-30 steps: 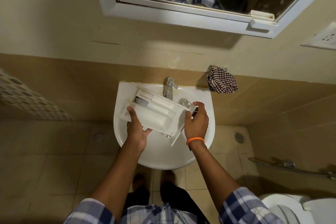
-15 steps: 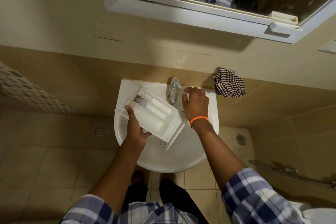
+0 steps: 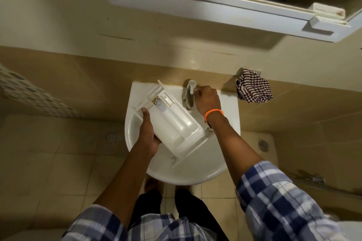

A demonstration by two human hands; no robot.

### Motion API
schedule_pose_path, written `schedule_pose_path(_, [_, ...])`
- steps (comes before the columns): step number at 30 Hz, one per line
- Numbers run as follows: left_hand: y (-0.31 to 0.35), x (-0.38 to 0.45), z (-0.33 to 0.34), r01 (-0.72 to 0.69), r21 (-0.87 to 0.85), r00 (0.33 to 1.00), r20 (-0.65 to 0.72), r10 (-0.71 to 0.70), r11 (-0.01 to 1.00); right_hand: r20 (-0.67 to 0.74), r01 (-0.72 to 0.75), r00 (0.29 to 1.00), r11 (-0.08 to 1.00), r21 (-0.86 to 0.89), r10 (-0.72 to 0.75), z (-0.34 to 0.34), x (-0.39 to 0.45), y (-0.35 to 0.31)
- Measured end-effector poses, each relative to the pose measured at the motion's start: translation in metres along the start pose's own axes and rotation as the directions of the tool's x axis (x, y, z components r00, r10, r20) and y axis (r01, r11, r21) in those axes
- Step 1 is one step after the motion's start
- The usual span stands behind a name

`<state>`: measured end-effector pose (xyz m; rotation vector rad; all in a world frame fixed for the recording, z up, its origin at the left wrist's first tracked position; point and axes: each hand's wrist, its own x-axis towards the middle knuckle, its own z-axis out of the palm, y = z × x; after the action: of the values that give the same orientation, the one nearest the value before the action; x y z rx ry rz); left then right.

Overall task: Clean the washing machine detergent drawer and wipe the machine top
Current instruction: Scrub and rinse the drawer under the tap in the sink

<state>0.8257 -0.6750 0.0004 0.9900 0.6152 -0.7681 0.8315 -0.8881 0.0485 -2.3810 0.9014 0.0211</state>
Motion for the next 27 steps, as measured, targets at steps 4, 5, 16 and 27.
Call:
schedule_pose_path(4, [0.003,-0.002,0.017,-0.040,0.028,0.998,0.046,0.039,0.999,0.093,0.034,0.995,0.989,0.143,-0.048,-0.014,-0.022,0.016])
schedule_pose_path(5, [0.003,-0.002,0.020,-0.058,0.043,0.997,0.052,0.056,0.997,0.132,0.027,0.990,0.975,0.219,-0.057,-0.016,-0.030,0.018])
schedule_pose_path(16, [0.018,-0.011,0.043,-0.110,0.311,0.993,0.079,0.089,0.944,0.082,0.180,0.966,0.862,0.474,-0.247,-0.021,-0.062,0.047])
schedule_pose_path(27, [-0.015,-0.046,0.064,-0.317,0.653,0.948,0.191,0.256,0.687,-0.035,0.130,0.991,0.862,0.490,-0.130,-0.036,-0.067,0.074])
